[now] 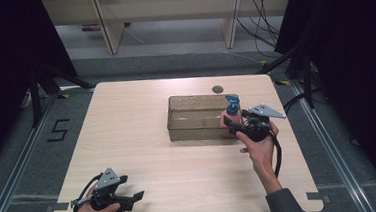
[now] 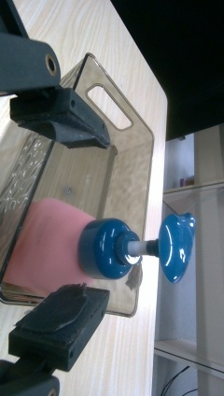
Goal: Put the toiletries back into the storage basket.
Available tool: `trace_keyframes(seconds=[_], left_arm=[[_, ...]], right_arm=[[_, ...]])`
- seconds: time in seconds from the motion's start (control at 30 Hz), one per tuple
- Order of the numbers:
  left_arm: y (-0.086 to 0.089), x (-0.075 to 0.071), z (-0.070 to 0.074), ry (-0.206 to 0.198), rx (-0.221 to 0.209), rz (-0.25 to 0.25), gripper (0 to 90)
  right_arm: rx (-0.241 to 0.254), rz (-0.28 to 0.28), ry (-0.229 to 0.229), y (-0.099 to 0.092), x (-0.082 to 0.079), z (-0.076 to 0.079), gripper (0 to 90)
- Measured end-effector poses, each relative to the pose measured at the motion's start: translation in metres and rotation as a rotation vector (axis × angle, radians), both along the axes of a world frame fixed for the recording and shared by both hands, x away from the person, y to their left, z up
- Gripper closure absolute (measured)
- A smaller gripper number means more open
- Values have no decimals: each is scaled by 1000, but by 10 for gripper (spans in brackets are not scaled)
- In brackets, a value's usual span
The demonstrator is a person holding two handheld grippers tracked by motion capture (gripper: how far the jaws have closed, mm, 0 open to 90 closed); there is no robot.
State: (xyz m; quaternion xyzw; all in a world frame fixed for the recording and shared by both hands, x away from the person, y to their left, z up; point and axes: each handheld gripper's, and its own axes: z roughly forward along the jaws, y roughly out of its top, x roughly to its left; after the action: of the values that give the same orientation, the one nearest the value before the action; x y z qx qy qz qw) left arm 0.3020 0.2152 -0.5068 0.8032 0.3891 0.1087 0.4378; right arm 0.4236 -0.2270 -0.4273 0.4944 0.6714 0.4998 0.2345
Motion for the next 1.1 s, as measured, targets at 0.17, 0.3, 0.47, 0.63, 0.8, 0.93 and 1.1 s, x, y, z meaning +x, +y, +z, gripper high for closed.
trace_keyframes(seconds=[0.17, 0.3, 0.47, 0.63, 0.8, 0.93, 1.1], left_arm=[[0, 0, 0, 0, 0, 0, 152], [0, 0, 0, 0, 1, 0, 152], [0, 0, 0, 0, 0, 0, 152], [0, 0, 0, 0, 0, 0, 152], [0, 0, 0, -1, 0, 0, 152], [0, 0, 0, 0, 6, -3, 152], [0, 0, 0, -1, -2, 3, 152]], right_arm=[[-5, 18, -22, 0, -2, -1, 223], [0, 18, 0, 3, -7, 0, 218], [-9, 29, -16, 3, -9, 2, 218], [-3, 38, -22, 4, -12, 0, 219], [-6, 44, -18, 5, -15, -2, 219], [-1, 48, -6, 6, -17, -2, 219], [-7, 55, -16, 7, -20, -4, 219]])
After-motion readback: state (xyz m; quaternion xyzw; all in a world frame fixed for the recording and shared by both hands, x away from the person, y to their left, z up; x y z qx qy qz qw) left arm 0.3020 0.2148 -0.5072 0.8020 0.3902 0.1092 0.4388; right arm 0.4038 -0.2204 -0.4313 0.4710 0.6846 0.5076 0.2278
